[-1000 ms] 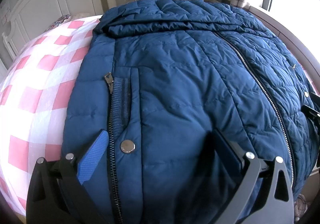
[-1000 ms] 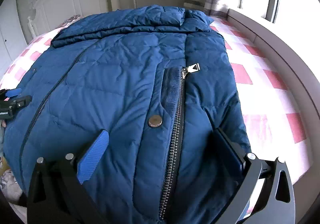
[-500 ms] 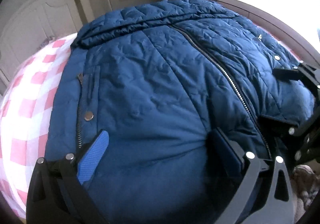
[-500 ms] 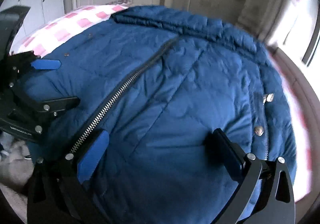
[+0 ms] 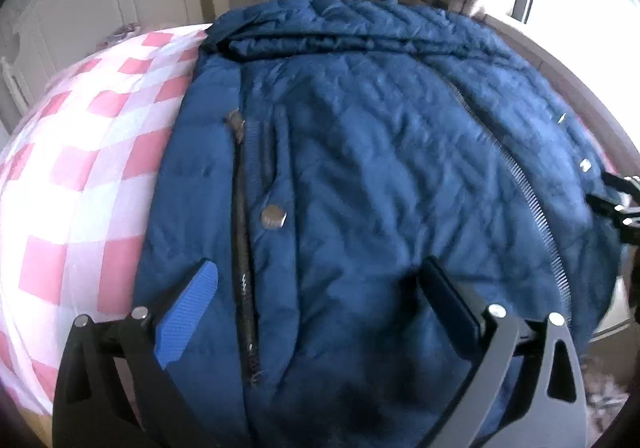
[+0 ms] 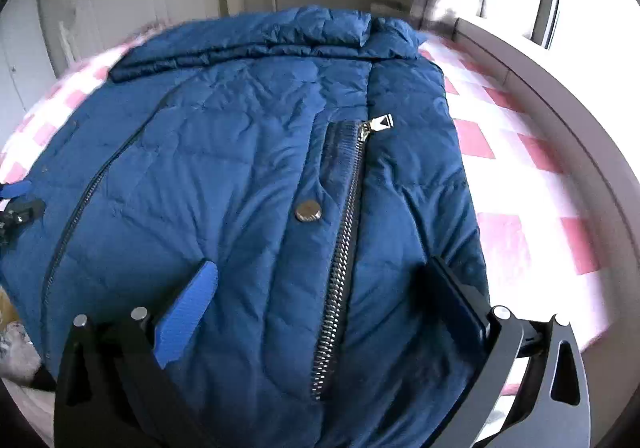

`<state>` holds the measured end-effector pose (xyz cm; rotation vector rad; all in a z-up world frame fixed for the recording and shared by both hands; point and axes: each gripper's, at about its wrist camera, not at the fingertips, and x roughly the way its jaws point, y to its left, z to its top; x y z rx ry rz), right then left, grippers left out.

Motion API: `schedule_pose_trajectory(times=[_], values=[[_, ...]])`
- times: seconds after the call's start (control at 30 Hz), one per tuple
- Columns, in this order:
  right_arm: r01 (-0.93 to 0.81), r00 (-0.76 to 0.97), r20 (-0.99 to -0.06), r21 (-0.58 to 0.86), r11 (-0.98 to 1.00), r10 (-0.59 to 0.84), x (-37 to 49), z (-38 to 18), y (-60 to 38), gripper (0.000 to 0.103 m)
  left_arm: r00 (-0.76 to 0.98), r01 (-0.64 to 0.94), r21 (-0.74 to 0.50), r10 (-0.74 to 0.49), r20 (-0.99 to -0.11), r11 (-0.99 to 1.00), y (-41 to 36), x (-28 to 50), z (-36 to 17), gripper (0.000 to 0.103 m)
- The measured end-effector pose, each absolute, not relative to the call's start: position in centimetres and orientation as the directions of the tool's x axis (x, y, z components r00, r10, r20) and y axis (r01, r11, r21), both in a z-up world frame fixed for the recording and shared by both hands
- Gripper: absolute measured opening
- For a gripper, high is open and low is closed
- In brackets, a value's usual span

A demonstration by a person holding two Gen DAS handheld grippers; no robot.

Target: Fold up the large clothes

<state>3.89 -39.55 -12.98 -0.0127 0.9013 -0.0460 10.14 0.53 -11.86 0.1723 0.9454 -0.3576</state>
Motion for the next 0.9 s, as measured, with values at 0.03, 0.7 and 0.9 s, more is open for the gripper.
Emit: schedule_pose_trajectory(times=[0.03,0.7,0.9], values=[[0.02,0.642,-0.765,-0.056,0.998,-0.056,4.4,-12.0,-39.1,0.099,0.549,0.372,-0.007,-0.227,-0.804,0.928,0.4,10.7,-11.0,0.1],[0.121,0.579,-0.815,0.06,0.991,-0.021,19.6,-14.0,-45.0,0.098,0.537,0.217,0.018,-0.103,-0.837,0.976,-0.1,25.4,-13.4,0.101],[0.026,0.639,-0.769,0.064,0.998,0.033,12.8,-11.1,-41.3,0.098,0.563,0.266,-0.04,-0.189,-0.805,0.963,1.4,19.9,-10.4,0.101]])
